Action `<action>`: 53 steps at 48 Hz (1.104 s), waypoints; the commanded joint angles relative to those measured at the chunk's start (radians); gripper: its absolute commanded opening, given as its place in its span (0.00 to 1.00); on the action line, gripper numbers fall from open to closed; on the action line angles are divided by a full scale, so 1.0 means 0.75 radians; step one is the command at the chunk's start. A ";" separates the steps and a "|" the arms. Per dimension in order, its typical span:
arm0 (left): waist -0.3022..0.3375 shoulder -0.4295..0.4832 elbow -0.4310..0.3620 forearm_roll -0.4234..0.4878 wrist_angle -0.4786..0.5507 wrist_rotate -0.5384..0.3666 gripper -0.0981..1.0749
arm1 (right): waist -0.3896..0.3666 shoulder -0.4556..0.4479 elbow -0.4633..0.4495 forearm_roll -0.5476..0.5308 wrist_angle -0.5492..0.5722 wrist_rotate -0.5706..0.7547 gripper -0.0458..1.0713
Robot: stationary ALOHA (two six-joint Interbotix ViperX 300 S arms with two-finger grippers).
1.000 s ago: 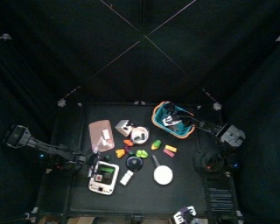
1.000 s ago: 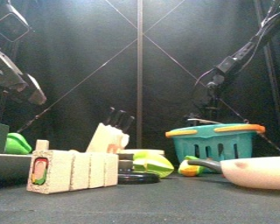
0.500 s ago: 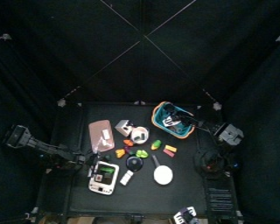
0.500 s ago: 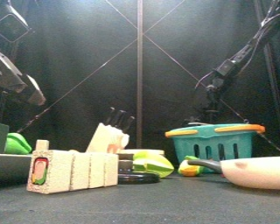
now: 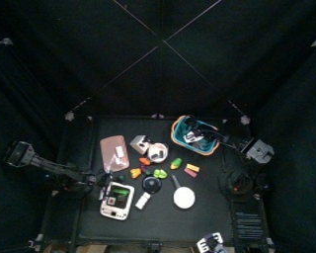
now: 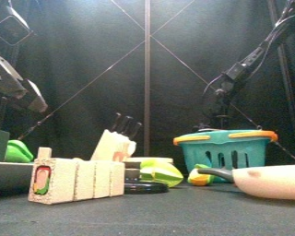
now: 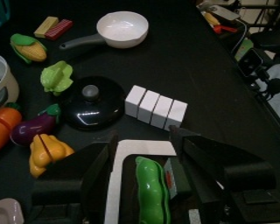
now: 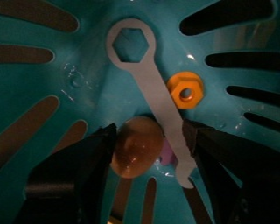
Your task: Grab egg
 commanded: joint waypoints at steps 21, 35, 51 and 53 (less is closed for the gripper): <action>0.004 0.000 0.000 -0.010 -0.004 0.000 0.83 | -0.041 -0.006 -0.164 0.194 0.258 0.027 0.87; 0.002 0.002 0.000 -0.020 -0.006 0.002 0.83 | -0.055 -0.002 -0.086 0.143 0.245 0.094 0.87; 0.002 0.000 0.002 -0.022 -0.004 0.000 0.83 | -0.049 0.000 -0.039 0.149 0.164 0.104 0.87; 0.002 0.002 0.002 -0.022 -0.006 0.002 0.83 | -0.047 0.004 -0.037 0.149 0.153 0.106 0.87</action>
